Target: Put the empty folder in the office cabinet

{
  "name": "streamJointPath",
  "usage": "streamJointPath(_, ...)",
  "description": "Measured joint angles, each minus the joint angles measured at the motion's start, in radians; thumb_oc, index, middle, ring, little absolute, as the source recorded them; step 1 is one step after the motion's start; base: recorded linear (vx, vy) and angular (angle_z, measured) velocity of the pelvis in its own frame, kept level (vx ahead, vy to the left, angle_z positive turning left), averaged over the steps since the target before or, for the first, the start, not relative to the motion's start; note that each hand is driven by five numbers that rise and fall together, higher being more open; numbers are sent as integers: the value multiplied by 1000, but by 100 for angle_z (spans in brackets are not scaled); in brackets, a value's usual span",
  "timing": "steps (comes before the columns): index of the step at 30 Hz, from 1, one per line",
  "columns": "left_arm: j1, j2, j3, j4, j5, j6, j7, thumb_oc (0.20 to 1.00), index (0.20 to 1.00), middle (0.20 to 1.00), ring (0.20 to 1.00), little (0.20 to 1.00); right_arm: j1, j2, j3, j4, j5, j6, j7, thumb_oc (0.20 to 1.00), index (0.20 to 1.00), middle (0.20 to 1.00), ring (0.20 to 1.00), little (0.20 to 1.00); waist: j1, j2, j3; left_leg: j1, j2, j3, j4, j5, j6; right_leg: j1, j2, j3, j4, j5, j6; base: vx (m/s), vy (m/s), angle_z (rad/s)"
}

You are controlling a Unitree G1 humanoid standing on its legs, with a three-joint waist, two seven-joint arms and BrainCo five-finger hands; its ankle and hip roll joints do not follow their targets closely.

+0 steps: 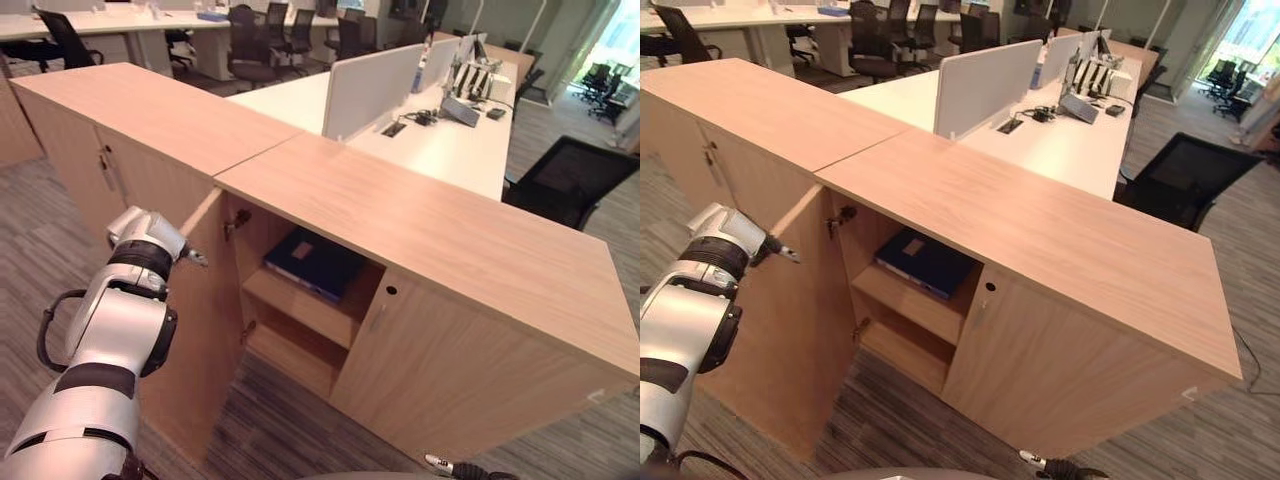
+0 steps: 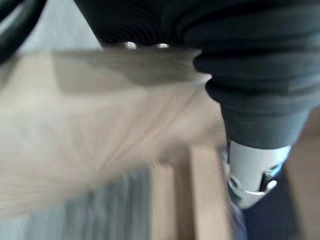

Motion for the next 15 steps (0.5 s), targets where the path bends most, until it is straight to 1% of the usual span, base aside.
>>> streamJointPath(2,13,-58,-6,-31,-5,7,-14,1000,1000,1000,1000,1000,-21,1,2,36,0,4,-1,1000,1000,1000,1000,1000,0,-3,-6,1,-6,-2,1,0,5,3,-10,-3,-1,-4,7,45,-13,7)
streamJointPath(3,47,-110,-1,-76,2,11,-21,1000,1000,1000,1000,1000,-25,3,15,36,0,5,-2,1000,1000,1000,1000,1000,1,-4,-7,11,-9,-2,6,-1,8,12,-15,-3,-5,-5,9,0,0,0)
streamJointPath(4,65,-130,20,-86,-19,8,-54,1000,1000,1000,1000,1000,-32,8,12,40,0,4,-1,1000,1000,1000,1000,1000,-3,-3,-7,11,-10,-1,9,-2,9,11,-16,-3,-4,-5,10,38,3,1)
streamJointPath(5,88,-164,30,-107,-33,9,-78,1000,1000,1000,1000,1000,-47,9,16,68,0,6,-8,1000,1000,1000,1000,1000,-3,-9,-10,11,-11,-2,8,-3,11,13,-17,-3,-3,-5,11,0,0,0)
streamJointPath(7,126,-236,37,-120,-88,5,-151,1000,1000,1000,1000,1000,-57,12,16,75,0,5,-17,1000,1000,1000,1000,1000,-3,-10,-11,12,-12,-4,9,-4,13,13,-18,-3,1,-4,12,-7,-5,2)
streamJointPath(8,157,-305,43,-148,-123,5,-185,1000,1000,1000,1000,1000,-65,16,16,84,0,5,-22,1000,1000,1000,1000,1000,-3,-10,-11,12,-13,-5,9,-4,14,14,-20,-3,1,-4,13,3,-3,4)
streamJointPath(9,173,-349,43,-154,-152,-1,-218,1000,1000,1000,1000,1000,-75,18,16,101,0,4,-23,1000,1000,1000,1000,1000,-3,-10,-11,12,-14,-6,9,-5,14,14,-20,-3,1,-4,14,0,0,0)
streamJointPath(10,213,-440,47,-167,-197,-2,-271,1000,1000,1000,1000,1000,-97,26,18,117,0,7,-24,1000,1000,1000,1000,1000,-10,-9,-10,12,-17,-2,10,-5,16,12,-22,-1,1,-2,17,0,1,-9)
streamJointPath(11,241,-474,31,-219,-156,1,-233,1000,1000,1000,1000,1000,-118,33,21,123,0,6,-27,1000,1000,1000,1000,1000,-22,-7,-8,11,-21,2,10,-7,18,9,-26,1,1,-3,19,-21,-12,-13)
streamJointPath(12,254,-503,43,-228,-204,-1,-274,1000,1000,1000,1000,1000,-137,38,22,136,0,4,-30,1000,1000,1000,1000,1000,-35,-1,-6,11,-23,4,10,-7,19,9,-27,1,1,-2,21,-24,-12,-15)
streamJointPath(13,296,-589,55,-265,-262,-2,-315,1000,1000,1000,1000,1000,-153,47,28,151,1,3,-36,1000,1000,1000,1000,1000,-52,2,-3,10,-24,11,10,-8,19,5,-27,3,1,1,24,-11,-6,-14)
streamJointPath(14,331,-624,24,-305,-317,-6,-330,1000,1000,1000,1000,1000,-169,54,37,164,0,3,-43,1000,1000,1000,1000,1000,-61,2,0,13,-24,17,10,-10,23,5,-27,6,1,-1,26,-13,-4,-31)
streamJointPath(15,351,-626,12,-319,-373,-7,-359,1000,1000,1000,1000,1000,-196,66,48,179,2,3,-43,1000,1000,1000,1000,1000,-86,4,5,14,-24,31,9,-11,23,3,-25,18,1,0,27,9,1,-36)
